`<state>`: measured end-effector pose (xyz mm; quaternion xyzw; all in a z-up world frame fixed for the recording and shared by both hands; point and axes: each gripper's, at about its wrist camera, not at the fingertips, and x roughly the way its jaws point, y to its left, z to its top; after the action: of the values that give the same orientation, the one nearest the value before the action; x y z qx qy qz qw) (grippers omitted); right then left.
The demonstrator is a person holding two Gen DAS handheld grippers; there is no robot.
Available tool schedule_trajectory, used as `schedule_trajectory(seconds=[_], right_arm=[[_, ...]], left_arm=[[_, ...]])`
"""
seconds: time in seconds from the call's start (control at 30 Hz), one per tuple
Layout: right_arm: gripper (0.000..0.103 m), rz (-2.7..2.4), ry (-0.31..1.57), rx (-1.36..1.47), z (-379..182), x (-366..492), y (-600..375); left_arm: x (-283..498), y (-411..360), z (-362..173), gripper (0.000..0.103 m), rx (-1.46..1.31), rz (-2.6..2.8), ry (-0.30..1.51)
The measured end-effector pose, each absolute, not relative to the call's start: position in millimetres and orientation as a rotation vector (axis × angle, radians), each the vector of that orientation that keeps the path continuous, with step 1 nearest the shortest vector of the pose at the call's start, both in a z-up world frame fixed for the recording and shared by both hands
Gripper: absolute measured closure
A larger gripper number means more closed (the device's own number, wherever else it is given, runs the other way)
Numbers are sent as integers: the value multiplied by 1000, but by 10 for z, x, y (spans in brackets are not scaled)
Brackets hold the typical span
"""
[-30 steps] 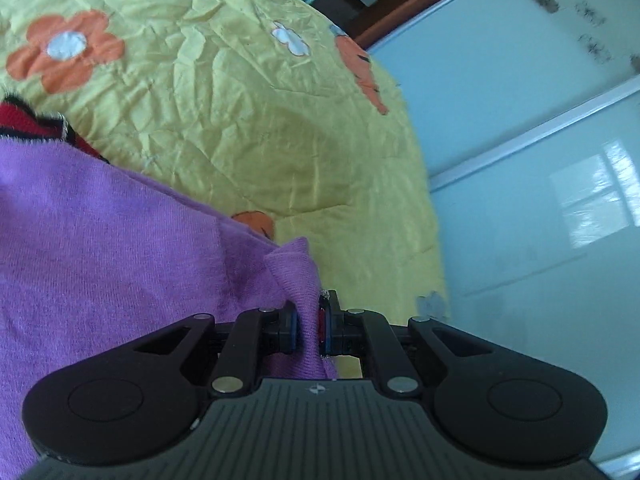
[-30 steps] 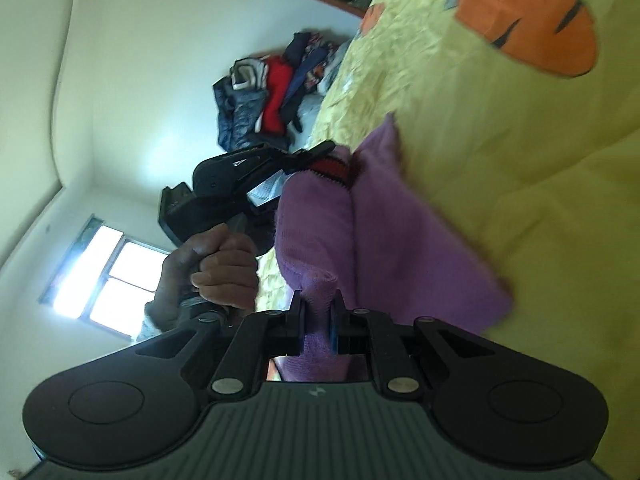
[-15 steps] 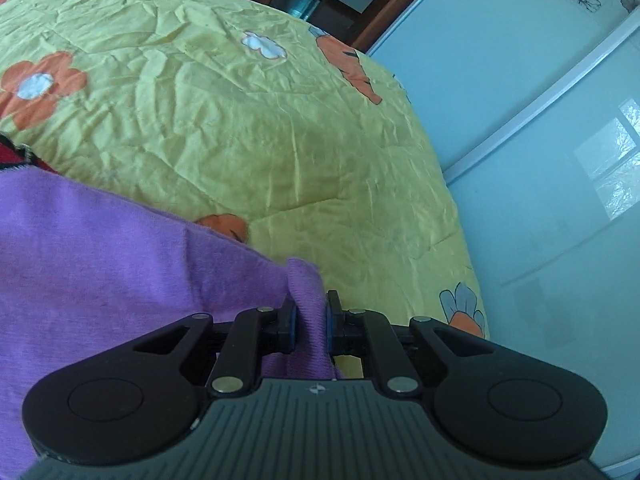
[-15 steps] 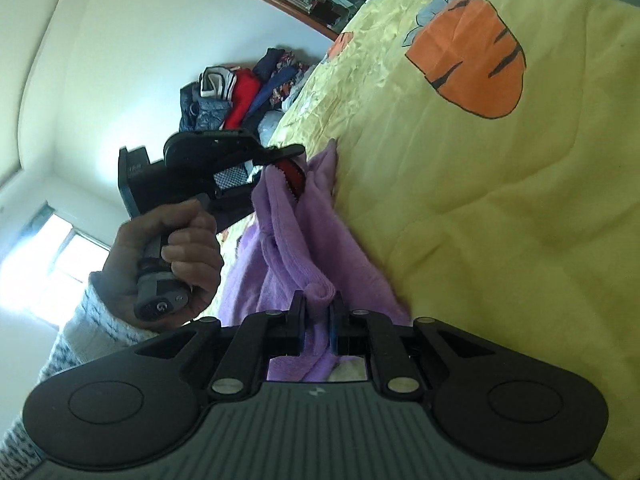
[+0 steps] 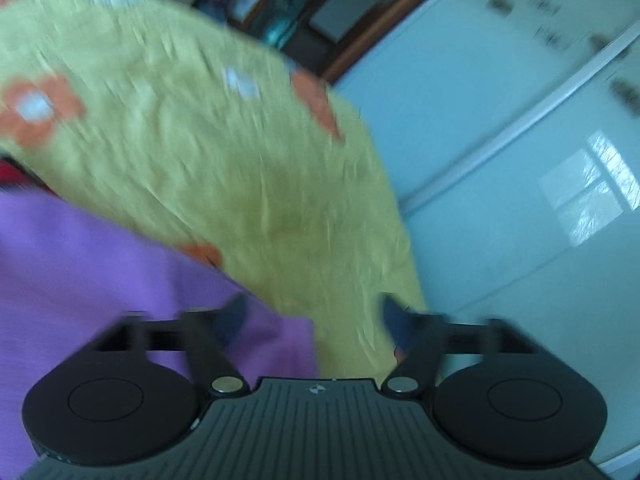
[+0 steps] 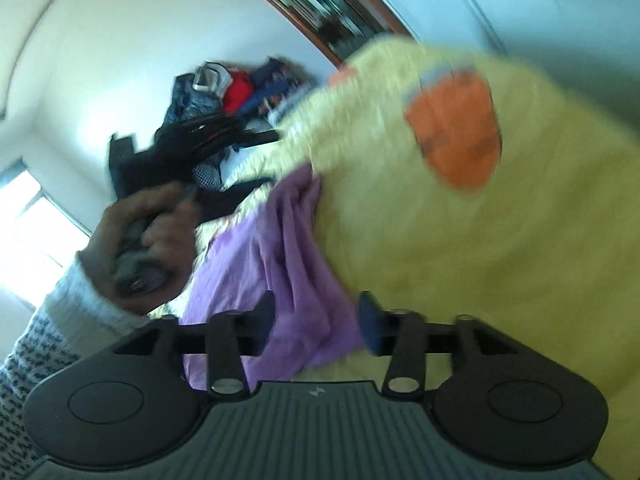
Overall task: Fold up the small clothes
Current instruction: 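Lift the held edge with both grippers and fold it over the sweater, then open both grippers and release the folded sweater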
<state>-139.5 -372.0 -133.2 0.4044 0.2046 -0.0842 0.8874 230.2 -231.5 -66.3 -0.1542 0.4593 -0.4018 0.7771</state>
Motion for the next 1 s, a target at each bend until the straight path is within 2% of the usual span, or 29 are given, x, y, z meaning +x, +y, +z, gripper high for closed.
schedule_trajectory(seconds=[0.13,0.33,0.4,0.47,0.57,0.67,0.83,1.0], right_arm=[[50,-89,444,741,-1242,-1134,-3812],[50,34,550,555,-1217,-501,-3655],[54,19,584,414,-1218,-326,-3546],[52,-108,653,188,-1226,-193,-3473],[52,-97,663,272,-1186,-300,-3644],[52,-174,639,185,-1042,-534,-3516],[52,-11,593,367,-1090,-933,-3455],[52,-221,657,48,-1249,-976,-3249]], left_arm=[[2129,-1603,-557,9,-350,-853,977],[1456,-844,-798,8,-163,-806,981],[1230,-694,-879,8,-51,-781,956],[1079,-566,-982,8,10,-762,965],[954,-423,-1094,10,59,-726,986],[880,-260,-1088,10,-23,-748,986],[974,-293,-1165,8,-120,-741,1028],[979,-417,-1167,8,-98,-745,1014]])
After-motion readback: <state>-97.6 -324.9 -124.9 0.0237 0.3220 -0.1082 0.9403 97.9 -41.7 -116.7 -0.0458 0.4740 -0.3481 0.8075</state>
